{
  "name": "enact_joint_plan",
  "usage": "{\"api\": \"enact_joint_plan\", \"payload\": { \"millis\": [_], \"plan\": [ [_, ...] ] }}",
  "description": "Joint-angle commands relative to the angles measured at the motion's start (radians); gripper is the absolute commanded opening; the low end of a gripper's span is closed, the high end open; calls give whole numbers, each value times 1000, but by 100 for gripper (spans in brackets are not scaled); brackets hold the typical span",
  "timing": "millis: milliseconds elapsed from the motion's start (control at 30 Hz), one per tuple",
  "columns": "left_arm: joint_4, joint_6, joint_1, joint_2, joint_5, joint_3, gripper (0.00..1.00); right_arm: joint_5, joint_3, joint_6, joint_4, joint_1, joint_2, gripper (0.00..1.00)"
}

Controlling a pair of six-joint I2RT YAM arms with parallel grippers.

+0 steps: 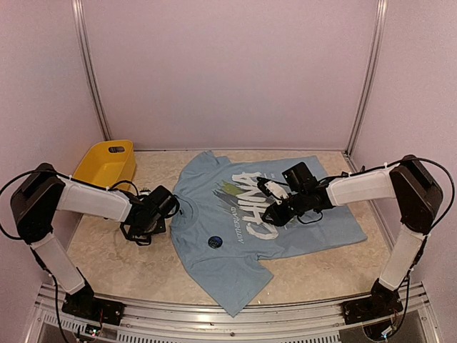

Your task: Pin the brooch onto the clothing

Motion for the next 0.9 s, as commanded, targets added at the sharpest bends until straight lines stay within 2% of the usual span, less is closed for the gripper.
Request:
{"api": "enact_joint_plan", "payload": {
  "millis": [0,267,367,567,733,867],
  "plan": [
    [-22,-1,-5,-26,-14,22,13,-10,18,-8,-6,12,15,32],
    [-38,-5,-5,-36,-29,24,3,-20,17,-8,-10,12,18,32],
    [-58,-2,-3,-39,-40,31,4,-25,19,-8,-11,12,18,32],
    [-77,-29,12,-66,-43,14,48,-27,19,-8,-12,14,21,31],
    [-32,-40,52,-77,17,-37,59,-28,22,-8,-15,14,26,31],
    [-4,-40,53,-61,54,-53,61,-25,19,-8,-15,14,26,31]
  ]
}}
